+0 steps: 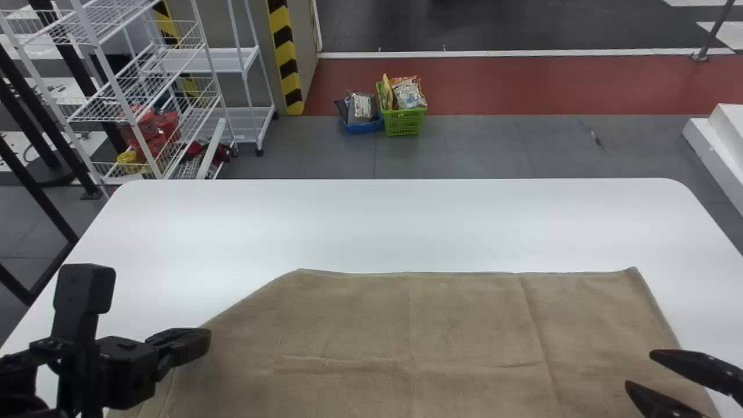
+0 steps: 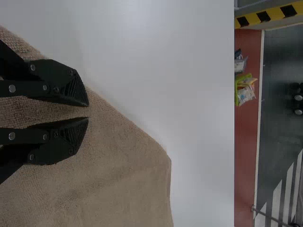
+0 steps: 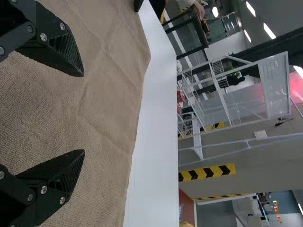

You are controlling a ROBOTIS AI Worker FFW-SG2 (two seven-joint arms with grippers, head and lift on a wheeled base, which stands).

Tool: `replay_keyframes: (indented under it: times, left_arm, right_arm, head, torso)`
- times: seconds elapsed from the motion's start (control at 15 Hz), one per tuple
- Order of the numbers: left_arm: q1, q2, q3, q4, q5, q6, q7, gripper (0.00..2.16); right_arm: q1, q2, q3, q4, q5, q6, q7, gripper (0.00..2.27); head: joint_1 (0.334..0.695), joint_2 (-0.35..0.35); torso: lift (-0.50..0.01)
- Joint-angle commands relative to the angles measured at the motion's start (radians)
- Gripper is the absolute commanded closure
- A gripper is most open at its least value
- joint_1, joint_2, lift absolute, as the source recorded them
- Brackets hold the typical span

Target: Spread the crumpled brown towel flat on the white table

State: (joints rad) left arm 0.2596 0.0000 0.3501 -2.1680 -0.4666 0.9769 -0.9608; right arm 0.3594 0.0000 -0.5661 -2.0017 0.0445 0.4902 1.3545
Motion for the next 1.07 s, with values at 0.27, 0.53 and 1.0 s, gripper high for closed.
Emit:
replay_keyframes:
  times: [0.27,0.53,1.0]
  left_arm:
    - [0.145,-0.003,-0.011,-0.168,0.045,-0.027,-0.01,1.36]
    - [0.139,-0.003,-0.008,-0.148,0.043,-0.03,0.031,0.3]
    - [0.104,-0.003,-0.005,-0.088,0.039,-0.091,0.079,0.15]
  right_arm:
    - [-0.002,0.001,0.003,0.007,0.0,0.0,0.013,0.3]
    - [-0.002,0.001,0.0,0.015,0.0,0.0,0.013,0.3]
    - [-0.002,0.001,-0.005,0.015,-0.002,0.0,0.013,0.3]
  head:
    - [0.695,0.059]
    - [0.695,0.054]
    - [0.695,0.059]
  torso:
    - [-0.123]
    - [-0.123]
    - [-0.123]
